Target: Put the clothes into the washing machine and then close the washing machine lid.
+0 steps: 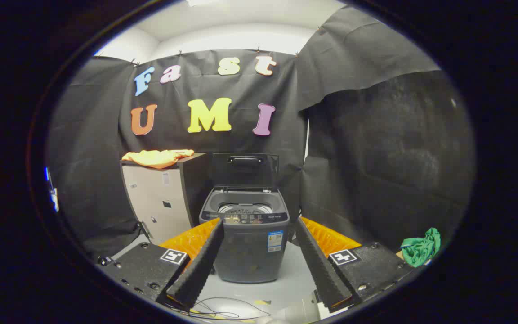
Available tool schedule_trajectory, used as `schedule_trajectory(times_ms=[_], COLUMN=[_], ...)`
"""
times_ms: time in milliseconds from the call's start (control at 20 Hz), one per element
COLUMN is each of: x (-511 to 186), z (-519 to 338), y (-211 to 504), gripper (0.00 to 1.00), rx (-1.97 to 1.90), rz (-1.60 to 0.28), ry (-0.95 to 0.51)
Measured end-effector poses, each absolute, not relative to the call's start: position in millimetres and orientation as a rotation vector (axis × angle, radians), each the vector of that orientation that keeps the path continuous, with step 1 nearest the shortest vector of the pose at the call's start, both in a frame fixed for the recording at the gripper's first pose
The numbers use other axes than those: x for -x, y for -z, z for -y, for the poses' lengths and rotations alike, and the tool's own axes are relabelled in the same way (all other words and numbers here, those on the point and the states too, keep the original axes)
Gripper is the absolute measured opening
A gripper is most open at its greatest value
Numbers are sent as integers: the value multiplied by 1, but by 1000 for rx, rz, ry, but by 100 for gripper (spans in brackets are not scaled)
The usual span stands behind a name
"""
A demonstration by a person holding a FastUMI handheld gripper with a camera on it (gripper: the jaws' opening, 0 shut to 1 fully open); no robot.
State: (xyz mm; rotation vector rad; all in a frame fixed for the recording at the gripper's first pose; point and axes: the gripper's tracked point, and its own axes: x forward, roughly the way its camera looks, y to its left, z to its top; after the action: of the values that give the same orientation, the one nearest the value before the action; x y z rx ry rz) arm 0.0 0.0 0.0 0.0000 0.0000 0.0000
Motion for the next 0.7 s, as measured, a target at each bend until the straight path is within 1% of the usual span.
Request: schedule_trajectory(times_ms=[700], x=[3], z=[-4], y=[1], gripper=[100], rx=[-18], rz=[-4], ry=[17])
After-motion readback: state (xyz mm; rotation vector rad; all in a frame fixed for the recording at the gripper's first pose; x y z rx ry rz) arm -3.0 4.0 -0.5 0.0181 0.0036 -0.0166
